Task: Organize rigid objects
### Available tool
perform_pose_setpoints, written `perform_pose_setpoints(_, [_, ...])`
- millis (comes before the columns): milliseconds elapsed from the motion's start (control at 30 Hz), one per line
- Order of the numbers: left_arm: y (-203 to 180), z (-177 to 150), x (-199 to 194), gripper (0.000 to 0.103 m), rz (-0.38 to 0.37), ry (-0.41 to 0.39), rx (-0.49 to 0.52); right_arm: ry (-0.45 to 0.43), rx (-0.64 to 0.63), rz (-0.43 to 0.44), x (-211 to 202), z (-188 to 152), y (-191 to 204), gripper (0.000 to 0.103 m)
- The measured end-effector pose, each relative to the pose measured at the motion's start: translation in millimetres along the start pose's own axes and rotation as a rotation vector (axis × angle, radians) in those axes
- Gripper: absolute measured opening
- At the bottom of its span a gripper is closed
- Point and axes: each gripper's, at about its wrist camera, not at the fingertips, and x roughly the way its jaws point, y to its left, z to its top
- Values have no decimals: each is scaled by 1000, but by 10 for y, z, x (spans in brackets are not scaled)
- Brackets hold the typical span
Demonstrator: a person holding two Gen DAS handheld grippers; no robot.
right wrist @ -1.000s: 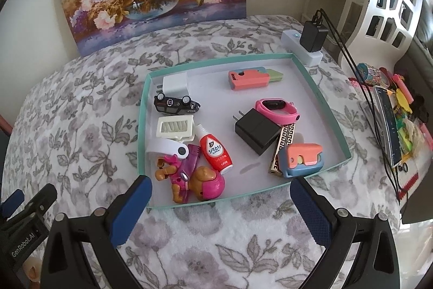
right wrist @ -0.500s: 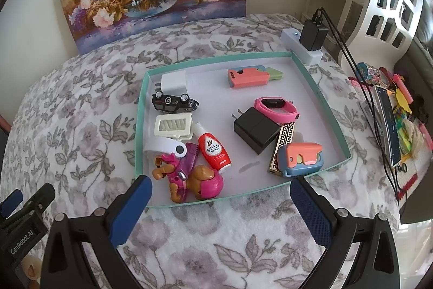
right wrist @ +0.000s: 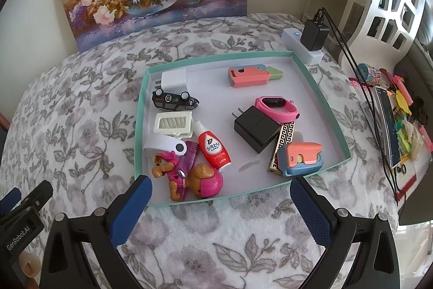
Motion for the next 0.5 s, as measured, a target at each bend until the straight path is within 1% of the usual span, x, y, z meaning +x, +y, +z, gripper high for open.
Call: perform_pose_setpoints(500, [6,6,3,94,2,3,-3,7,-10,-2,13,0,6,103])
